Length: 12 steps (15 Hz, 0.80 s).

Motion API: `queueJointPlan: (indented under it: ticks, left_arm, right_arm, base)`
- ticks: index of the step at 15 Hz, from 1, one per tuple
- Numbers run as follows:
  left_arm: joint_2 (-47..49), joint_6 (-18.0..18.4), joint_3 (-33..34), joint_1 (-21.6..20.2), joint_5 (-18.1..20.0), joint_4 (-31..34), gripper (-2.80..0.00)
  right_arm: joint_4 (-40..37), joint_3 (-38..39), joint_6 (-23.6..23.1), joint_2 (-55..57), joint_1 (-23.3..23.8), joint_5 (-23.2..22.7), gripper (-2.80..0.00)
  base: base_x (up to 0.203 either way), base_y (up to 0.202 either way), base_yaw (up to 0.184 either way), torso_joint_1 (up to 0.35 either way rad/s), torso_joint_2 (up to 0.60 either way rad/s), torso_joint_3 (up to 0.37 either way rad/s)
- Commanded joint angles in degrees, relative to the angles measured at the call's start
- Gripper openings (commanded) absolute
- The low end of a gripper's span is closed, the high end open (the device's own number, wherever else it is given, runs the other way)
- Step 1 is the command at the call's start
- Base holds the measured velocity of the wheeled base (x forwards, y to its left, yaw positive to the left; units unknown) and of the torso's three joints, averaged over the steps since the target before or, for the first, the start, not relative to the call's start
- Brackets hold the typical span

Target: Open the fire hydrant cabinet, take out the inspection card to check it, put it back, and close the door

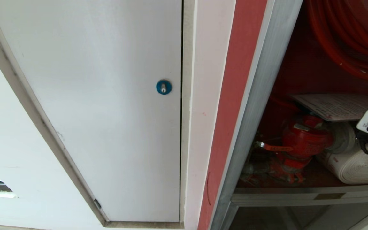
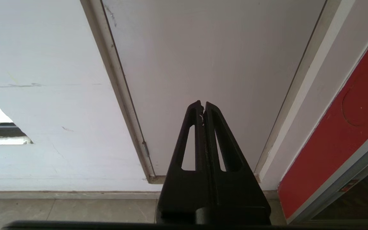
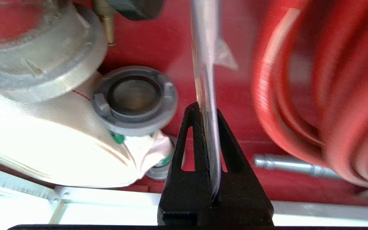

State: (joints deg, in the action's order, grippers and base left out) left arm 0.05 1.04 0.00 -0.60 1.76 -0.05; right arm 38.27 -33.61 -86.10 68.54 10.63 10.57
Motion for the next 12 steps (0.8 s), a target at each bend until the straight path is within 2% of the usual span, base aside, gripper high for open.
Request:
queueJointPlan:
  ticks: [1, 6, 12]
  left_arm:
    - [0.0, 0.0, 0.0, 0.0, 0.0, 0.0, -2.8]
    - [0.0, 0.0, 0.0, 0.0, 0.0, 0.0, -2.8]
    - [0.0, 0.0, 0.0, 0.0, 0.0, 0.0, -2.8]
  right_arm:
    - [-0.8, 1.1, -0.5, -4.9, 0.0, -0.7, -2.8]
    - [-12.7, 1.0, -0.3, -16.5, -0.1, -3.2, -2.8]
    - [-23.0, 0.2, 0.0, -26.2, -0.1, -6.0, -2.8]
  base:
    - [0.0, 0.0, 0.0, 0.0, 0.0, 0.0]
    - [0.0, 0.0, 0.0, 0.0, 0.0, 0.0]
    - [0.0, 0.0, 0.0, 0.0, 0.0, 0.0]
